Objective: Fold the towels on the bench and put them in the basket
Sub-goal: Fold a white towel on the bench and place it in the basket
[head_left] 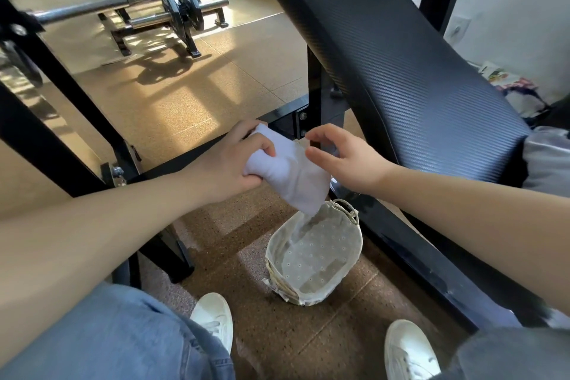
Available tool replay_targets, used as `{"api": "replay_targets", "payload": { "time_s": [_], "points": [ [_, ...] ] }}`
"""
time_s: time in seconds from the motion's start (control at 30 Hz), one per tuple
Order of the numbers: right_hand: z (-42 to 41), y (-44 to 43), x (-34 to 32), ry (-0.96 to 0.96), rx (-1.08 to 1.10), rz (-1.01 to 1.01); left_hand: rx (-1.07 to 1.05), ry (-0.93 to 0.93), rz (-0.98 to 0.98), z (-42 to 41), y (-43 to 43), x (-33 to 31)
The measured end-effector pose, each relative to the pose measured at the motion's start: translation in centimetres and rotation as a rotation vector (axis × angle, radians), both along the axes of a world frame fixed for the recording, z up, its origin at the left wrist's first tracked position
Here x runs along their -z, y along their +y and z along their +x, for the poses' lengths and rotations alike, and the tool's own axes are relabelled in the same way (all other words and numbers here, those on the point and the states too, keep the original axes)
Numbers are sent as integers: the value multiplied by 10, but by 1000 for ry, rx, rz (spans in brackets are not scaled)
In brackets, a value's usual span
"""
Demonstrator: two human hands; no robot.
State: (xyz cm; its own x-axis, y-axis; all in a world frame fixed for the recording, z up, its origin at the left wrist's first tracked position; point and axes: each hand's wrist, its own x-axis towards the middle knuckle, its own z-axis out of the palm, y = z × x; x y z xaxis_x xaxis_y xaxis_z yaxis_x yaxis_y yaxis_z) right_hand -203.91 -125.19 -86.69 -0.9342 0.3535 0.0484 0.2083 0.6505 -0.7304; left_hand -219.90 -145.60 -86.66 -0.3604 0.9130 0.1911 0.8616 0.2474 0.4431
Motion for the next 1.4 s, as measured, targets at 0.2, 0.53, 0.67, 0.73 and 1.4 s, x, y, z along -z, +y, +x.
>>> {"api": "replay_targets", "payload": {
  "time_s": [0.2, 0.53, 0.67, 0.73, 1.4],
  "points": [
    [-1, -7, -2, -125, -72, -321, 95, -90, 14, 4, 4, 1],
    [4, -11, -1, -15, -163, -233, -241, 36, 9, 13, 13, 1],
    [2, -18, 2, 38, -79, -280, -326, -91, 120, 15, 18, 2],
    [2, -19, 1, 68, -48, -313, -341, -204, 162, 17, 20, 3],
    [5, -31, -1, 143, -320, 272, -406, -1079, 337, 41, 32, -11]
  ]
}}
